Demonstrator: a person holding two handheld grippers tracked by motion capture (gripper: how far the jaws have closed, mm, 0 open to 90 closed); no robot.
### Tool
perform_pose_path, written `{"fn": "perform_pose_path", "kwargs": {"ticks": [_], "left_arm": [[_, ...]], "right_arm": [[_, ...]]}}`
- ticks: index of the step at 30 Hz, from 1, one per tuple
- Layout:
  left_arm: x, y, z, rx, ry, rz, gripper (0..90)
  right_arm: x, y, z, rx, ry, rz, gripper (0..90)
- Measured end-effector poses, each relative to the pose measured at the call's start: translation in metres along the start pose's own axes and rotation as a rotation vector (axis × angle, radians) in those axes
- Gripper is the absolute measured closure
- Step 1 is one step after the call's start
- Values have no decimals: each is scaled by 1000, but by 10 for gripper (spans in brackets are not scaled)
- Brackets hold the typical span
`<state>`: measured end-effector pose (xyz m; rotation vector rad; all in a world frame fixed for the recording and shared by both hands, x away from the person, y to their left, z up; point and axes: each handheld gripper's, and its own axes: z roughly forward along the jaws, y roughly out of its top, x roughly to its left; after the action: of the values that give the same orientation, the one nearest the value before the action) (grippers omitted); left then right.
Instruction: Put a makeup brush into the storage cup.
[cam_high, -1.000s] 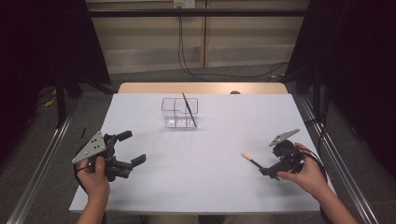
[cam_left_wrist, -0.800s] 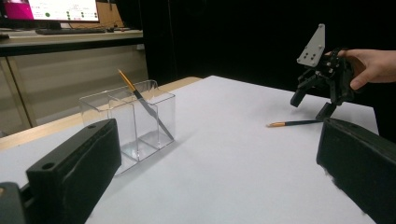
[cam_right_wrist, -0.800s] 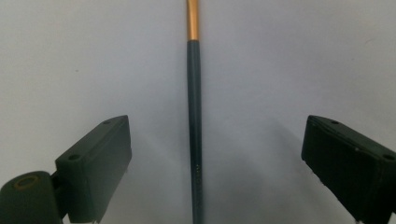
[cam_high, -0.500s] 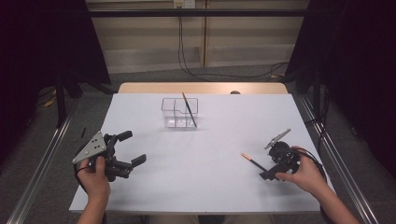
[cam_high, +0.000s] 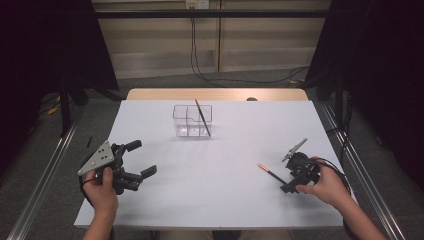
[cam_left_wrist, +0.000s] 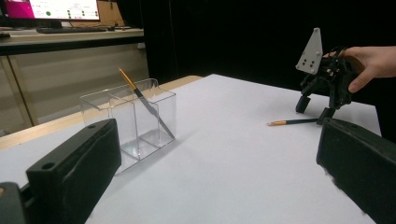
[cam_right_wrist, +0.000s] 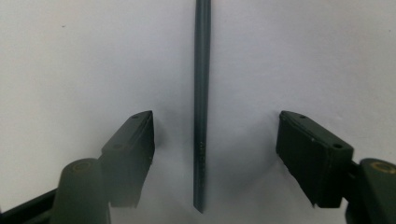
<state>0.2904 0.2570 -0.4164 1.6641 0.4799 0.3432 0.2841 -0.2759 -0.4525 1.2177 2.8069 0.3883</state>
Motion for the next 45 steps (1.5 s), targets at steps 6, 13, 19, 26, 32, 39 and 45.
{"fn": "perform_pose_path", "kwargs": {"ticks": [6, 13, 19, 26, 32, 39, 45], "left_arm": [[0, 0, 0, 0, 0, -3, 0], [0, 0, 0, 6, 0, 1, 0], [-1, 0, 0, 5, 1, 0, 0], [0, 0, 0, 11, 1, 3, 0], [-1, 0, 0, 8, 0, 1, 0], [1, -1, 0, 12, -1, 0, 0], [1, -1, 0, 9, -2, -2, 0]], "right_arm": [[2, 0, -1, 15, -18, -21, 360], [10, 4, -3, 41, -6, -59, 540], [14, 8, -3, 68, 2, -62, 661], [15, 11, -3, 88, 15, -46, 831], [14, 10, -3, 86, 28, -26, 844], [13, 9, -3, 75, 30, -7, 846], [12, 5, -4, 43, 35, -5, 846]]}}
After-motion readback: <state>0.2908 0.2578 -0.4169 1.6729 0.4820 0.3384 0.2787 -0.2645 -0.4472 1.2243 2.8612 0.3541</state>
